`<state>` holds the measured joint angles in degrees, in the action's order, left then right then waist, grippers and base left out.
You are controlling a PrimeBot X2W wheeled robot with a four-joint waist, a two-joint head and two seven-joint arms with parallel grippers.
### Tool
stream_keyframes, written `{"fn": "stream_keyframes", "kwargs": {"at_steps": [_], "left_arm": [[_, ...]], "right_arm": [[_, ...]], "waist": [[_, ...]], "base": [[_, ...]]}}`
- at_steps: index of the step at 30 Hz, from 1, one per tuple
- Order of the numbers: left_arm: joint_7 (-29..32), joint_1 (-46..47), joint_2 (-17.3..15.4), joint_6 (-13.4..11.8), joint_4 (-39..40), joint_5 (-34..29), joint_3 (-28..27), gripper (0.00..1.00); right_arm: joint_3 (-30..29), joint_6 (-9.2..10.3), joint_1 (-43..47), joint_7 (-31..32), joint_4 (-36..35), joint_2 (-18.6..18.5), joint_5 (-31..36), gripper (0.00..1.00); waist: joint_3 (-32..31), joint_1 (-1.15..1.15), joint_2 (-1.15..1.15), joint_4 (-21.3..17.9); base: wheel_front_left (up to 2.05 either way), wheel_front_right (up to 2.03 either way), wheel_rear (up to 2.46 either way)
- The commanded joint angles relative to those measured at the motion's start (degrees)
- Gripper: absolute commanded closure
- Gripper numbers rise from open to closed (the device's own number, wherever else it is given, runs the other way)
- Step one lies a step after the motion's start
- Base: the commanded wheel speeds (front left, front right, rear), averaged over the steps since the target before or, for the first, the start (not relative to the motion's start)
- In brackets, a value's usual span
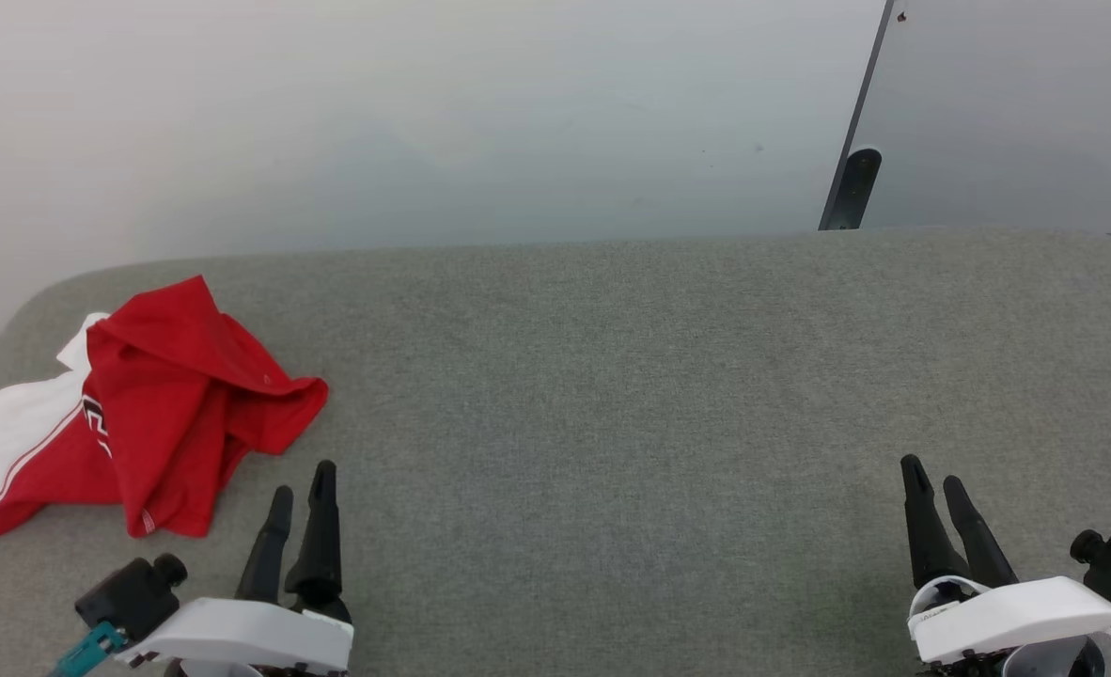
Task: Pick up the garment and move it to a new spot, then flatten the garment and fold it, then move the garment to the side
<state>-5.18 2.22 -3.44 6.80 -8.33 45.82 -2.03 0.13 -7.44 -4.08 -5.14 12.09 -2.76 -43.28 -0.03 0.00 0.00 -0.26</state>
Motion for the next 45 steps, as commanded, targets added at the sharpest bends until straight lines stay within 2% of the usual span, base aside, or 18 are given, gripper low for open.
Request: {"fn": "stream_keyframes", "kwargs": {"at_steps": [1, 12, 23, 39, 45], "left_arm": [[-0.5, 0.1, 0.0, -0.2, 1.0, -1.7, -0.1, 0.0], [-2.3, -0.6, -0.4, -0.6, 3.6, -13.0, 0.7, 0.0], [-4.0, -0.9, -1.3, -1.5, 5.5, -21.1, 2.1, 0.0], [-6.1, -2.0, -2.5, -3.1, 7.0, -29.4, 3.3, 0.0], [-6.9, -2.0, -2.6, -2.9, 6.3, -31.6, 2.9, 0.0]], "right_arm": [[0.1, -0.04, -0.8, -0.5, -0.9, 0.0, 2.0, 0.0], [0.8, -0.05, -1.0, -2.4, -1.2, 0.0, 10.2, 0.0], [1.4, -0.05, -1.1, -4.1, -1.6, -0.1, 17.0, 0.0], [2.5, -0.06, -0.8, -6.2, -2.0, -0.1, 26.5, 0.0], [3.3, -0.06, -0.1, -7.0, -2.0, -0.1, 30.1, 0.0]], "waist": [[0.0, 0.0, 0.0, 0.0], [0.0, 0.0, 0.0, 0.0], [-0.1, 0.0, 0.0, -0.2], [-0.5, 0.0, 0.0, -0.2], [-1.1, 0.0, 0.0, 1.4]], "base": [[0.0, 0.0, 0.0], [0.0, 0.0, 0.0], [0.0, 0.0, 0.0], [0.0, 0.0, 0.0], [0.0, 0.0, 0.0]]}}
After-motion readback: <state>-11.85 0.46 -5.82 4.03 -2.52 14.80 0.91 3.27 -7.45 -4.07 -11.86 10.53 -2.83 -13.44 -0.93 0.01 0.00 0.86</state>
